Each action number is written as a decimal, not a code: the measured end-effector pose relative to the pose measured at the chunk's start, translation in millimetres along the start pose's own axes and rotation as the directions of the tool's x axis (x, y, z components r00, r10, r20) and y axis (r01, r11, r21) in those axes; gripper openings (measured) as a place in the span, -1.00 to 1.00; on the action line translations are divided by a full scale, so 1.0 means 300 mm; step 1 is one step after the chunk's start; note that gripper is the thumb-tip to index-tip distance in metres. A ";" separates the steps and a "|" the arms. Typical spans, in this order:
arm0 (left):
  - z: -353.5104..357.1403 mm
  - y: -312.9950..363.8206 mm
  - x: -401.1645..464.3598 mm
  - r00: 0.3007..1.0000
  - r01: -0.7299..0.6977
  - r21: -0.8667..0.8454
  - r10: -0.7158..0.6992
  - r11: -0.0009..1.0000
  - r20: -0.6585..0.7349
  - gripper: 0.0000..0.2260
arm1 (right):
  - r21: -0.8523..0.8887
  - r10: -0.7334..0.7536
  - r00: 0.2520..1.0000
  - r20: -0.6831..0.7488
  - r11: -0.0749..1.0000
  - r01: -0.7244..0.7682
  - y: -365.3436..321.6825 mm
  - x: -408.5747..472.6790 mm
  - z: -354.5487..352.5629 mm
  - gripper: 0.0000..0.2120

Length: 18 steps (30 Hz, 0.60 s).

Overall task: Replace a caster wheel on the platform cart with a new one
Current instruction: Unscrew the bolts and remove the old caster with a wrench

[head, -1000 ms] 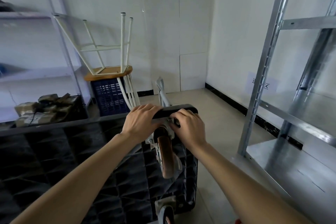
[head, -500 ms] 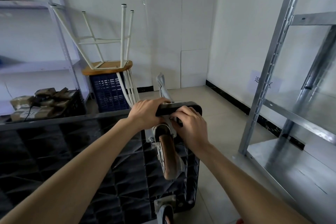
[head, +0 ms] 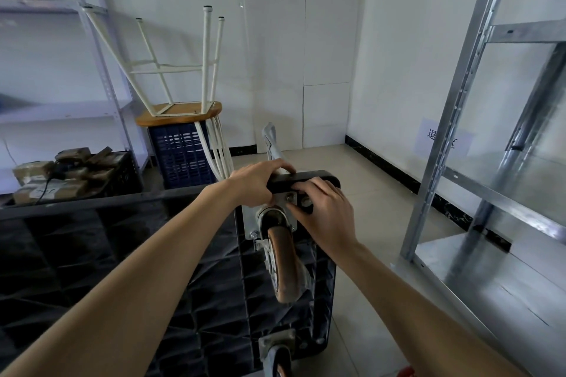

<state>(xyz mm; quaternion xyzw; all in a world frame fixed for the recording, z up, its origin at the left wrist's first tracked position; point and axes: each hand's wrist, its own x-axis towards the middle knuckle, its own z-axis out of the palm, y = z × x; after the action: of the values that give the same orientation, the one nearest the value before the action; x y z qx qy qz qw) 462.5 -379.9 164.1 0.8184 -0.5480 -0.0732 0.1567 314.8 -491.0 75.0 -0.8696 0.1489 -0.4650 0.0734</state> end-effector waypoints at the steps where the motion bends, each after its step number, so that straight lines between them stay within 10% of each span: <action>1: -0.002 0.000 0.001 1.000 0.008 -0.009 -0.008 1.000 0.005 -0.33 | -0.001 0.006 1.000 -0.008 1.000 -0.006 0.004 0.001 0.000 -0.80; 18: 0.010 -0.002 0.002 1.000 0.021 -0.039 -0.021 0.999 -0.005 -0.34 | -0.008 -0.078 0.997 -0.013 0.997 0.078 0.001 -0.005 0.017 -0.85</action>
<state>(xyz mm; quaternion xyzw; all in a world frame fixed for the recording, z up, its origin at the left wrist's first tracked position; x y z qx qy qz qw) 462.5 -380.8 161.0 0.8211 -0.5374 -0.0835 0.1733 318.4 -490.8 70.9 -0.8719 0.1172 -0.4728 0.0508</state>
